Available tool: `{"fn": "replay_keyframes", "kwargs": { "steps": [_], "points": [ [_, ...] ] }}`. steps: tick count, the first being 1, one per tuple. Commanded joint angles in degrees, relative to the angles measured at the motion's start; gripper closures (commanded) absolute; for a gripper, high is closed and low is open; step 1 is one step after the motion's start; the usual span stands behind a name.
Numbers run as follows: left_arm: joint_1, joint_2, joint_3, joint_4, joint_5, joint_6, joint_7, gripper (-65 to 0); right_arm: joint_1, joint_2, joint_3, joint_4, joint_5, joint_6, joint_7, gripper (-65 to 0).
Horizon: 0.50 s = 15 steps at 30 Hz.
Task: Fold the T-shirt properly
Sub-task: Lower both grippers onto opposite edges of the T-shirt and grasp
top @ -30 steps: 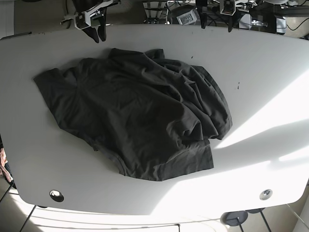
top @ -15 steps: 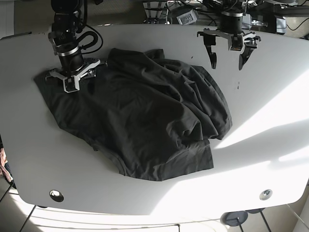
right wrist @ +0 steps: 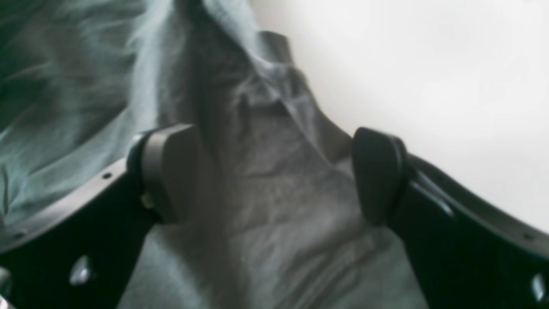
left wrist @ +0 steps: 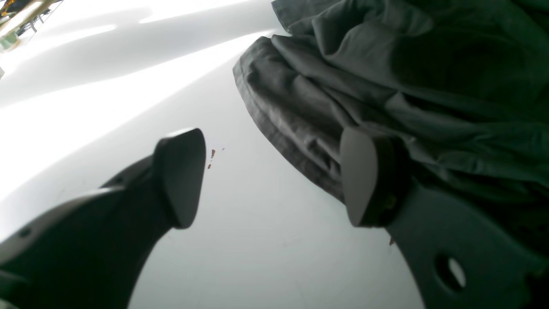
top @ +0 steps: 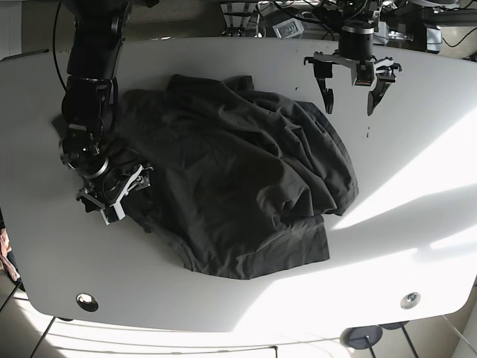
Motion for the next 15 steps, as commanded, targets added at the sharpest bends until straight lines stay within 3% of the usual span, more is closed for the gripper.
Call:
{"fn": "replay_keyframes", "kwargs": {
  "steps": [1, 3, 6, 11, 15],
  "points": [
    [0.3, -0.2, -0.1, 0.3, 0.2, 0.1, -1.7, -46.4, 4.7, 1.7, 0.4, -3.9, 0.5, 1.65, 1.7, -52.6],
    [-0.6, -0.2, 0.0, 0.2, 0.2, 0.1, -1.7, -46.4, 8.2, 2.0, 0.4, -8.9, 0.5, 3.76, 2.9, -52.5],
    [-1.5, -0.2, 0.0, -0.1, 0.2, 0.1, -1.7, -46.3, 13.1, 2.3, 0.0, -18.8, 0.1, 4.46, 8.0, -52.5],
    [-1.7, -0.2, -0.1, -0.1, 0.3, 0.1, -1.7, -46.1, 18.6, 3.2, -0.1, -32.3, 0.2, 4.46, 14.9, -52.5],
    [-2.1, -0.2, -0.2, -0.1, 0.3, 0.1, -1.7, -46.0, 19.6, 3.1, -0.2, -37.1, 0.0, 4.46, 18.4, -52.5]
  ]
}}
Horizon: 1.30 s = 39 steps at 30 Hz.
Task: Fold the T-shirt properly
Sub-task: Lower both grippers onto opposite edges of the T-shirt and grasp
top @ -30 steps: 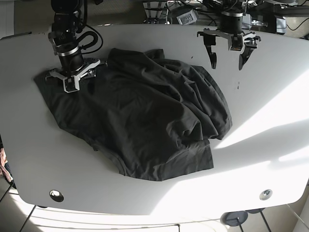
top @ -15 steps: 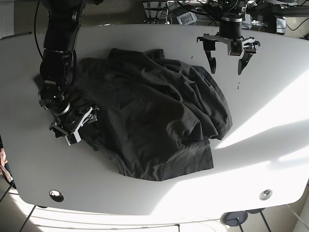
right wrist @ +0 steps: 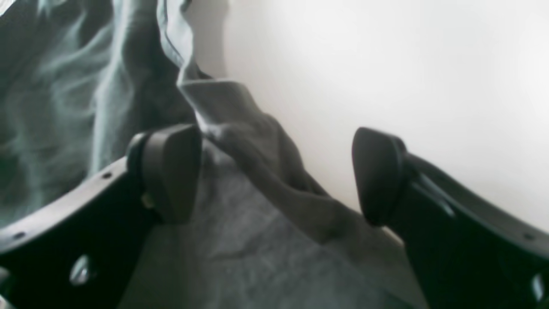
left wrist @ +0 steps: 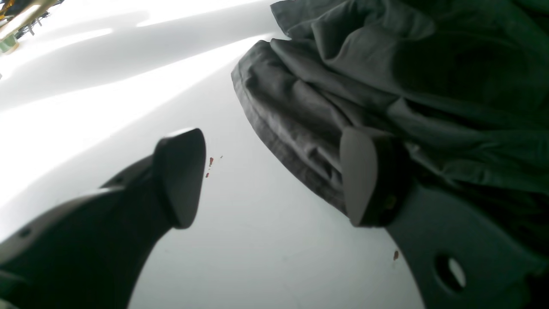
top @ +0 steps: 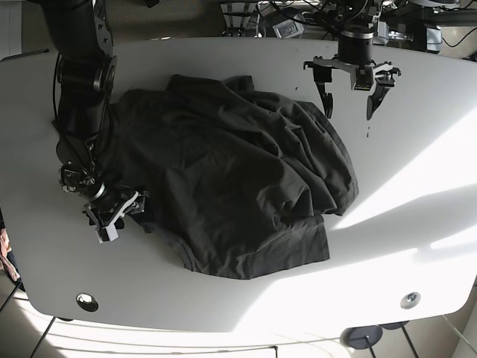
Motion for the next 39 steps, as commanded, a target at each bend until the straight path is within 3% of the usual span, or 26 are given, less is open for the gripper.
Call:
{"fn": "replay_keyframes", "kwargs": {
  "steps": [1, 7, 8, 10, 13, 15, 16, 20, 23, 26, 33, 36, 39],
  "points": [
    [-0.2, -0.2, -0.2, 1.0, 0.2, 0.2, -1.7, -46.0, 1.9, 0.6, 0.1, -0.1, 0.9, 0.40, 1.9, -52.5],
    [-0.3, -1.6, -0.2, 1.0, -0.1, 0.2, -1.7, -46.0, 1.6, -0.9, 0.1, -0.2, 0.8, 0.40, 2.0, -52.3],
    [-0.3, -1.6, -0.2, 1.0, -0.1, 0.2, -1.7, -46.3, 1.6, -0.9, 0.1, -0.2, 0.8, 0.13, 2.0, -49.8],
    [-0.2, -1.6, -0.2, 1.0, -0.2, 0.2, -1.6, -46.3, 1.6, -0.9, 0.1, -0.3, 0.8, -0.13, 2.0, -40.3],
    [-0.2, -1.5, -0.2, 1.0, -0.3, 0.2, -1.6, -46.3, 1.6, -0.9, 0.1, -0.3, 0.8, -0.13, 2.0, -18.7],
    [-0.1, -1.6, -0.2, 1.0, -2.4, 0.2, -1.6, -46.4, 1.6, -0.9, 0.1, -0.3, 0.7, -0.13, 2.0, -4.6],
    [-0.1, -1.7, -0.3, 1.0, -4.3, 0.2, -1.6, -46.4, 1.6, -0.9, 0.1, -0.3, 0.7, -0.13, 2.0, -1.1],
    [-0.5, -3.3, -2.1, 1.1, -11.7, 0.2, 5.9, -46.4, 0.4, -0.8, 0.1, 1.0, 0.7, -0.04, 1.9, -1.9],
    [-2.3, -3.3, -4.1, 1.1, -14.5, 0.2, 9.2, -46.4, -2.8, -0.7, 0.1, 8.3, 0.7, -0.13, 1.1, -1.9],
    [-2.5, -3.8, -4.4, 1.1, -14.5, -0.2, 14.9, -46.4, -6.4, -0.7, 0.3, 18.3, 0.9, -0.04, -3.8, -1.9],
    [-2.5, -4.1, -4.2, -0.3, -14.4, -14.0, 17.2, -46.0, -13.0, -0.9, 0.4, 37.6, 1.1, 0.22, -11.2, -1.9],
    [-5.1, -5.6, -1.4, -2.5, -14.0, -14.3, 17.3, -46.0, -13.4, -0.9, 0.4, 41.6, 1.4, 0.31, -13.5, -1.9],
    [-7.6, -6.4, 3.0, -6.3, -8.8, -14.3, 17.3, -46.0, -13.4, -0.9, 0.6, 44.7, 1.4, 0.31, -15.4, -1.9]
  ]
}}
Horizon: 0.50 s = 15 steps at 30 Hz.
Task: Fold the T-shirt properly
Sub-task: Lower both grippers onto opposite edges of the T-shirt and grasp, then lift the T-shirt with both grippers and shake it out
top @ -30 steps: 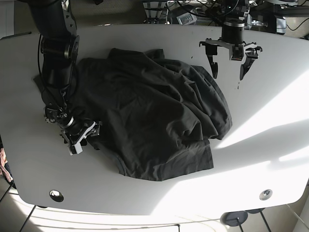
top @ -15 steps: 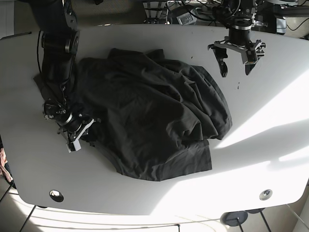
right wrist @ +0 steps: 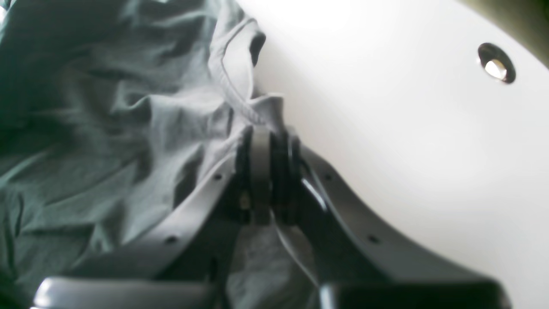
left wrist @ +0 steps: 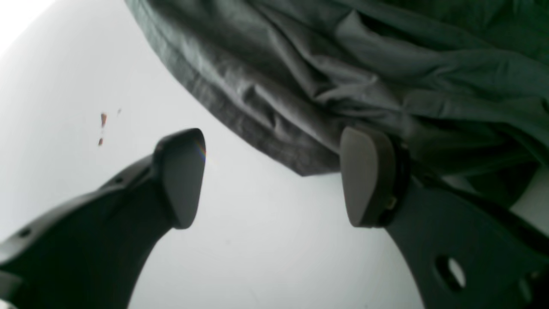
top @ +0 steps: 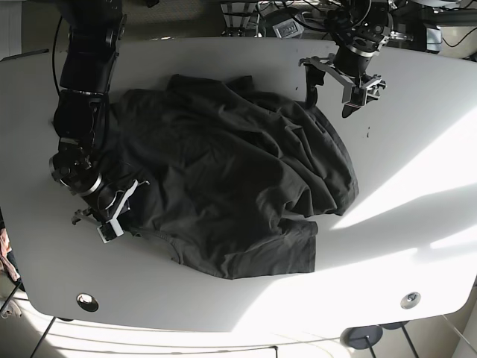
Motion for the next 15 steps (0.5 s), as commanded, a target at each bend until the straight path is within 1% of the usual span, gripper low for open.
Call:
{"fn": "replay_keyframes", "kwargs": {
  "steps": [1, 4, 12, 13, 15],
  "points": [
    [-0.9, 0.3, 0.9, -1.3, 2.2, -0.3, -0.7, -46.0, 1.4, 0.7, 0.3, 2.9, 0.7, -0.13, 0.1, -1.9],
    [-3.5, 1.4, 2.5, -5.0, 3.9, -0.3, -0.8, -46.0, 1.4, 0.7, 0.3, 4.5, 0.7, -0.04, -0.7, -1.9],
    [-7.9, 1.3, 6.8, -13.6, 4.3, -0.2, -0.8, -45.6, -0.3, 0.7, 0.1, 7.1, 0.7, -0.04, -0.7, -1.9],
    [-8.1, 1.3, 6.7, -14.2, 4.3, -0.2, -0.8, -43.6, -0.8, 0.7, 0.2, 7.1, 0.7, -0.04, -0.7, -1.9],
    [-8.3, 1.3, 6.6, -15.6, 4.3, -0.2, -0.8, -28.5, -1.0, 0.7, 0.3, 8.7, 0.7, -0.04, -0.7, -1.9]
  ]
}}
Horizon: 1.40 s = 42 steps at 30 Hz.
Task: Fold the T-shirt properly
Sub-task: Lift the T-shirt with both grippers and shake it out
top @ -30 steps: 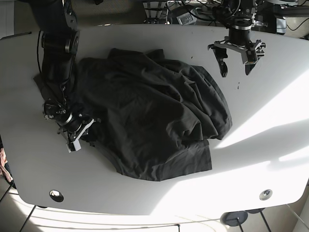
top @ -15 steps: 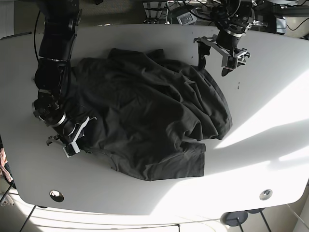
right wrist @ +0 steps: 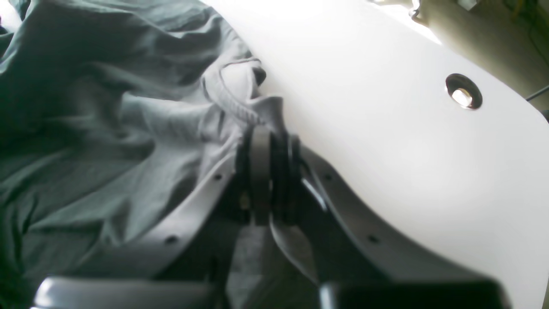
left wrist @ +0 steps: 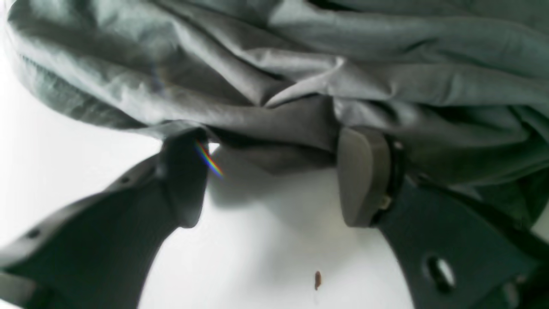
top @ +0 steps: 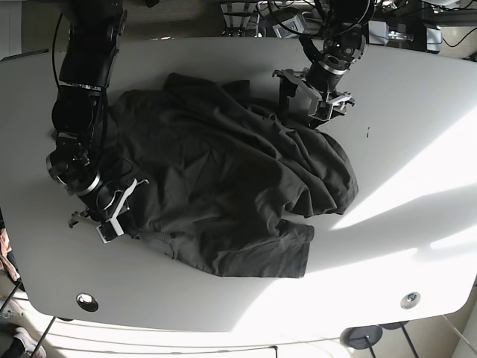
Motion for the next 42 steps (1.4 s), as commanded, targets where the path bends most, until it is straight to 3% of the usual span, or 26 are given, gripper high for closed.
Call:
{"fn": "replay_keyframes", "kwargs": {
  "steps": [1, 4, 7, 10, 14, 21, 28, 34, 39, 42],
  "points": [
    [0.6, -0.3, 0.1, -1.5, 0.0, -0.4, 5.0, -21.2, 1.2, 0.8, 0.3, 2.6, 0.7, -0.24, 1.6, -1.9],
    [-0.7, -0.3, -1.5, -2.0, 0.0, -0.4, 5.1, -0.4, 0.1, 0.8, 0.4, 4.1, 0.7, -0.24, 1.6, -1.9],
    [-0.9, -0.3, -4.2, 1.0, 0.0, -0.4, 9.3, 0.0, -0.3, 0.7, 0.4, 6.6, 0.7, -0.24, 1.3, -1.9],
    [0.0, -0.4, -6.7, 13.5, 0.0, -0.6, 13.3, 0.0, 0.1, 0.8, 0.5, 8.8, 0.7, -0.24, -1.2, -1.9],
    [-0.4, -4.0, -8.8, 26.0, -0.4, -0.6, 23.0, 0.0, 3.0, 0.8, 0.1, 12.1, 0.5, -0.50, -3.8, -1.9],
    [-11.4, -6.9, -15.6, 26.3, -0.4, -1.1, 25.9, 0.0, 15.1, 0.9, -0.1, 9.6, 0.2, -0.32, -9.1, -1.9],
    [-35.0, -8.5, -21.0, 25.5, -0.2, -13.2, 43.1, 0.0, 29.0, 0.8, -0.3, 0.0, 0.2, -0.68, -9.8, -1.9],
    [-57.2, -11.7, -21.1, 25.1, 0.0, -16.4, 54.4, 0.0, 42.7, 0.9, -4.9, -8.6, 0.1, -0.85, -9.6, -1.9],
    [-68.1, -16.5, -21.4, 22.0, 0.0, -16.4, 55.4, 0.0, 52.1, 0.9, -4.9, -13.1, 0.1, -0.85, -9.8, -1.9],
    [-66.2, -17.6, -21.6, 22.9, -0.1, -16.4, 55.7, 0.0, 49.3, 1.5, -4.4, -11.6, 0.1, -0.85, -10.5, -1.9]
  ]
}}
